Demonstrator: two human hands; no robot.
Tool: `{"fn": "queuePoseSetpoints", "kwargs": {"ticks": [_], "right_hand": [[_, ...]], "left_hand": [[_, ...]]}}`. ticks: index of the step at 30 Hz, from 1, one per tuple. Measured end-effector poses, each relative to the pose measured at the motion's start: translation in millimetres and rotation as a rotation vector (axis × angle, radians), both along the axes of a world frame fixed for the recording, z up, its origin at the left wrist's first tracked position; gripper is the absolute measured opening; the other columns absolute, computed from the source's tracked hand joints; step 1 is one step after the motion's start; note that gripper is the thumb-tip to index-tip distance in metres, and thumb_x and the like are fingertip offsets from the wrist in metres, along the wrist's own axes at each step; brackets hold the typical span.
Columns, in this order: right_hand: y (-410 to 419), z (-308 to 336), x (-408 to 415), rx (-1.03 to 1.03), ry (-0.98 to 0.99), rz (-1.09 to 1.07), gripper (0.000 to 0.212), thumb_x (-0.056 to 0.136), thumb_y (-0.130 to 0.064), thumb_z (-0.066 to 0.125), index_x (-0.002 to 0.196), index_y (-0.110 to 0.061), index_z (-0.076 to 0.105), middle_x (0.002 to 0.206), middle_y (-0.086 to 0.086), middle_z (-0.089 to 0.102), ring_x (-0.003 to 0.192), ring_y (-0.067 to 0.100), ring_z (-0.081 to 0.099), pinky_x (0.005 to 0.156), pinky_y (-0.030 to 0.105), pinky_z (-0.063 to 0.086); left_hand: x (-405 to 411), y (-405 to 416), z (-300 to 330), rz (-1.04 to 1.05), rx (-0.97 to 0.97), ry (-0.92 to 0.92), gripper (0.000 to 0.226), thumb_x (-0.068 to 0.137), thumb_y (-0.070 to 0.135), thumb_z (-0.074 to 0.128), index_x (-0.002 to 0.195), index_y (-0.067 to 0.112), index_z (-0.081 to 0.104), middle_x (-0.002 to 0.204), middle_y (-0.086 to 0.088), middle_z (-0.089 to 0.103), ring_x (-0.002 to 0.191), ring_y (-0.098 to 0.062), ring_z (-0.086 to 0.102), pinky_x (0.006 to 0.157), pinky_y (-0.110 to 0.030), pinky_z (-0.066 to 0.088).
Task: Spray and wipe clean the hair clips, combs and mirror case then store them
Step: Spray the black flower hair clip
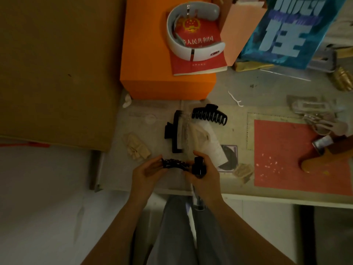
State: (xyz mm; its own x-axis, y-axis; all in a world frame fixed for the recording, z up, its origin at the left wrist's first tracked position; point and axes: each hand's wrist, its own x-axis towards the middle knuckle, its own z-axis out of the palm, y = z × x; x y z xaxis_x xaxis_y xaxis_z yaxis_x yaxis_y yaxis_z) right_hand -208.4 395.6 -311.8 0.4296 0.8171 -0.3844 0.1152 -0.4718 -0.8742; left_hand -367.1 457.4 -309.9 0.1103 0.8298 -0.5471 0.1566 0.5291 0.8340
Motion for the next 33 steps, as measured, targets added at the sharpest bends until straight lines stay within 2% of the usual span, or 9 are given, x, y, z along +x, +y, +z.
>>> {"fn": "queuePoseSetpoints", "kwargs": {"ticks": [4, 11, 18, 21, 28, 33], "right_hand": [[1.8, -1.8, -0.2, -0.001, 0.003, 0.012, 0.058, 0.074, -0.006, 0.079, 0.121, -0.025, 0.05, 0.103, -0.001, 0.064, 0.095, 0.0, 0.058, 0.082, 0.002, 0.043], [-1.7, -0.8, 4.9, 0.027, 0.002, 0.06, 0.06, 0.073, -0.008, 0.08, 0.12, -0.029, 0.05, 0.102, -0.002, 0.065, 0.095, -0.005, 0.06, 0.081, 0.004, 0.044], [-9.3, -0.2, 9.7, -0.008, -0.012, 0.121, 0.064, 0.071, -0.003, 0.081, 0.115, -0.036, 0.048, 0.096, -0.012, 0.062, 0.09, -0.012, 0.059, 0.077, 0.002, 0.043], [-13.3, 0.9, 9.8, -0.018, 0.002, 0.144, 0.062, 0.072, -0.007, 0.082, 0.118, -0.03, 0.049, 0.097, -0.01, 0.062, 0.09, -0.006, 0.06, 0.081, 0.004, 0.044], [-19.4, 4.4, 11.8, -0.023, -0.005, 0.122, 0.058, 0.074, -0.01, 0.08, 0.124, -0.02, 0.051, 0.11, 0.003, 0.065, 0.101, 0.013, 0.061, 0.084, 0.003, 0.043], [-17.3, 9.4, 13.8, -0.018, -0.012, 0.108, 0.06, 0.074, -0.013, 0.081, 0.125, -0.019, 0.051, 0.112, 0.002, 0.065, 0.103, 0.015, 0.061, 0.084, 0.004, 0.044]], "left_hand": [[2.4, 4.6, -2.3, -0.019, 0.032, 0.008, 0.043, 0.078, -0.009, 0.068, 0.11, 0.02, 0.063, 0.092, 0.009, 0.069, 0.081, 0.005, 0.067, 0.072, -0.005, 0.048], [-3.6, 4.5, -3.7, -0.072, 0.032, 0.015, 0.038, 0.078, -0.006, 0.071, 0.099, 0.025, 0.066, 0.088, 0.017, 0.07, 0.081, 0.006, 0.066, 0.072, -0.005, 0.047], [-7.8, -6.2, -6.8, -0.107, -0.006, 0.019, 0.034, 0.076, -0.008, 0.071, 0.092, 0.023, 0.07, 0.09, 0.01, 0.072, 0.083, 0.0, 0.068, 0.072, -0.01, 0.05], [-8.3, -10.5, -8.6, -0.13, 0.014, 0.044, 0.035, 0.076, -0.011, 0.069, 0.091, 0.022, 0.07, 0.09, 0.006, 0.072, 0.081, 0.0, 0.068, 0.072, -0.01, 0.05], [-6.0, -9.7, -6.0, -0.117, 0.12, 0.109, 0.036, 0.076, -0.01, 0.07, 0.087, 0.025, 0.07, 0.087, 0.011, 0.071, 0.079, 0.003, 0.068, 0.073, -0.008, 0.05], [-5.4, -5.3, -2.2, -0.12, 0.075, 0.09, 0.038, 0.08, -0.007, 0.068, 0.098, 0.026, 0.067, 0.095, 0.006, 0.069, 0.084, 0.002, 0.067, 0.077, -0.009, 0.05]]}}
